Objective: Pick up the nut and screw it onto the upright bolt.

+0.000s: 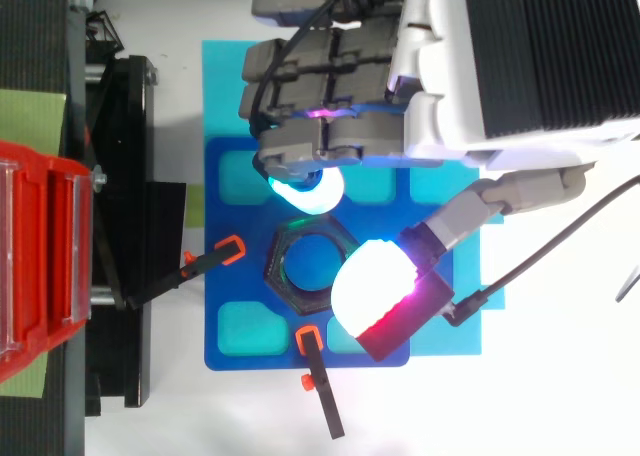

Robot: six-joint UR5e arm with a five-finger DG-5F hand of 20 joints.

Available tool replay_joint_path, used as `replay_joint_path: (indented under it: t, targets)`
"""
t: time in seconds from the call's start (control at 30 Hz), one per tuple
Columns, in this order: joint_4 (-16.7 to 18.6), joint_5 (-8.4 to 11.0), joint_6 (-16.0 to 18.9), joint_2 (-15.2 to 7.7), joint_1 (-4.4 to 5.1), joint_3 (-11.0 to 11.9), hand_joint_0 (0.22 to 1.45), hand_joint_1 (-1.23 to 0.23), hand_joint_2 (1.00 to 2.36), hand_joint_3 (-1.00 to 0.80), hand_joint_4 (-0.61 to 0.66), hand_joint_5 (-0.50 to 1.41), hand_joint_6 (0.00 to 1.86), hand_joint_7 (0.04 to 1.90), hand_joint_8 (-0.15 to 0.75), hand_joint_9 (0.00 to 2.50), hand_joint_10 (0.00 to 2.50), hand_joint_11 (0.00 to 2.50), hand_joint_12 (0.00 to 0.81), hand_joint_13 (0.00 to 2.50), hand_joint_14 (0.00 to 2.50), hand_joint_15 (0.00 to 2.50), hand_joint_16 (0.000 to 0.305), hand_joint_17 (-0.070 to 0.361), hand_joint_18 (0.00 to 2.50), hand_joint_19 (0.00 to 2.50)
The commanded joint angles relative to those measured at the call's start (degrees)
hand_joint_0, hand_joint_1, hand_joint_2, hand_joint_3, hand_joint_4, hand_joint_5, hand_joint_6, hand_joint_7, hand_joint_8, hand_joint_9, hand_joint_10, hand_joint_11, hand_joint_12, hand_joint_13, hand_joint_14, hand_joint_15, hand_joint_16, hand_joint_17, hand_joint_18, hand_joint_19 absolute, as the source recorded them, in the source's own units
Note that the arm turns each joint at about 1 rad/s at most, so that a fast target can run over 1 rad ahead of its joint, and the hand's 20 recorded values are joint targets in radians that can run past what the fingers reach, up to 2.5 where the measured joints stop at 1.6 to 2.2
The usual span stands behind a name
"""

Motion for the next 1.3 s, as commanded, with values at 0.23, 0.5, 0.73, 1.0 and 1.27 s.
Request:
replay_joint_path:
  t: [0.23, 0.5, 0.73, 1.0, 1.27]
  targets:
    - [-0.3, -1.59, -1.4, -0.1, -0.84, 1.5, 0.49, -0.09, 1.00, -0.50, 0.17, -0.16, 0.50, 0.68, 0.231, 0.48, 0.00, 0.00, 0.252, 0.43, 0.00, 0.00, 0.032, 0.071, 0.26, 0.00]
    - [4.0, -1.41, -2.1, -0.1, 0.39, -0.9, 0.48, -0.08, 1.00, -0.50, 0.15, -0.17, 0.50, 0.62, 0.218, 0.40, 0.00, 0.00, 0.281, 0.35, 0.00, 0.00, 0.034, 0.077, 0.19, 0.00]
    - [4.9, -1.15, -1.2, -0.1, 1.45, -1.7, 0.48, -0.07, 1.00, -0.50, 0.12, -0.19, 0.50, 0.59, 0.208, 0.37, 0.00, 0.00, 0.292, 0.32, 0.00, 0.00, 0.035, 0.079, 0.16, 0.00]
    - [4.2, -1.15, 0.2, -0.4, 2.24, -1.7, 0.48, -0.07, 1.00, -0.50, 0.10, -0.20, 0.50, 0.58, 0.211, 0.35, 0.00, 0.00, 0.297, 0.32, 0.00, 0.00, 0.035, 0.080, 0.16, 0.00]
    - [3.4, -1.15, 0.2, -0.4, 2.33, -2.0, 0.48, -0.07, 1.00, -0.50, 0.10, -0.20, 0.50, 0.60, 0.215, 0.34, 0.00, 0.00, 0.301, 0.32, 0.00, 0.00, 0.036, 0.080, 0.15, 0.00]
